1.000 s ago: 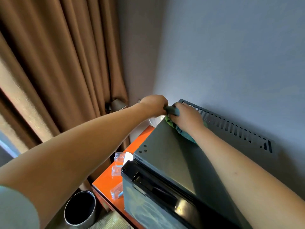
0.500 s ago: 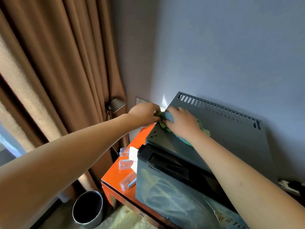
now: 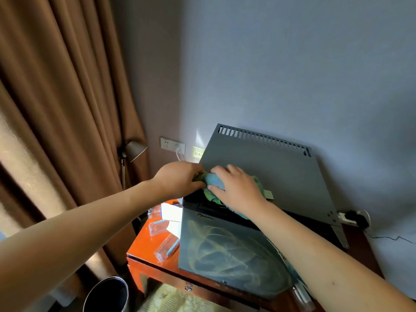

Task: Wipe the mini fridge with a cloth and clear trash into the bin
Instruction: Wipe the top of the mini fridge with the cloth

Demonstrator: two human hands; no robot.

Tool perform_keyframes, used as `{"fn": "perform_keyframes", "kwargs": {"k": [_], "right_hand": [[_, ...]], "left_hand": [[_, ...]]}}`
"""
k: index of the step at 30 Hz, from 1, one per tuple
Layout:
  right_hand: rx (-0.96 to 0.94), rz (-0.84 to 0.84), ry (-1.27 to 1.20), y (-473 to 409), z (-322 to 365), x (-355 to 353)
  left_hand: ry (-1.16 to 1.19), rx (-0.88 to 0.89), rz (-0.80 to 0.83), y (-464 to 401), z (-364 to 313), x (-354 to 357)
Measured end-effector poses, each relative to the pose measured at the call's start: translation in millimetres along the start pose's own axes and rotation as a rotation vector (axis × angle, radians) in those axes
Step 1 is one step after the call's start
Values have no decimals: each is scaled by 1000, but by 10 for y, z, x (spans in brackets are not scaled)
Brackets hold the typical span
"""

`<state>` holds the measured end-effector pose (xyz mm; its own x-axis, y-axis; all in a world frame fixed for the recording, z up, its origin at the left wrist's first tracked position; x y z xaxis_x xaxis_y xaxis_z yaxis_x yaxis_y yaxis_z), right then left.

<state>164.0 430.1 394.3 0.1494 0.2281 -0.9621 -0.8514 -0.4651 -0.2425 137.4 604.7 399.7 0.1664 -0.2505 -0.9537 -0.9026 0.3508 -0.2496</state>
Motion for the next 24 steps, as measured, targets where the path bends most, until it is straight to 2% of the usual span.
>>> {"fn": "perform_keyframes", "kwargs": {"k": [8,15,19,24], "right_hand": [[-52,35,-34,-315,-15,55],[-181,51,-105,-1011,-88,216],[-225,61,-157,-1479,-215,310],[-249,-16,-193,-2025,-408,384]], "left_hand": [[36,-74,-18,-134,192,63],[73,-262,-57,-435,548,39],[17,-367,-74,-667,716,57],[-41,-483,-130,-995,897,118]]}}
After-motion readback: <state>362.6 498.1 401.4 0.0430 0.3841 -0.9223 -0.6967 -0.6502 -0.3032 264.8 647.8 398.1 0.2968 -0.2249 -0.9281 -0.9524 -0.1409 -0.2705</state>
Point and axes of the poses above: each hand's wrist, its own y-axis away from the middle knuckle, its own x-axis out of the palm, z = x × y, the point moved 4 cm from there along -y, towards the middle knuckle, and after that the axes turned 10 degrees about x, right-handed, at the moved point
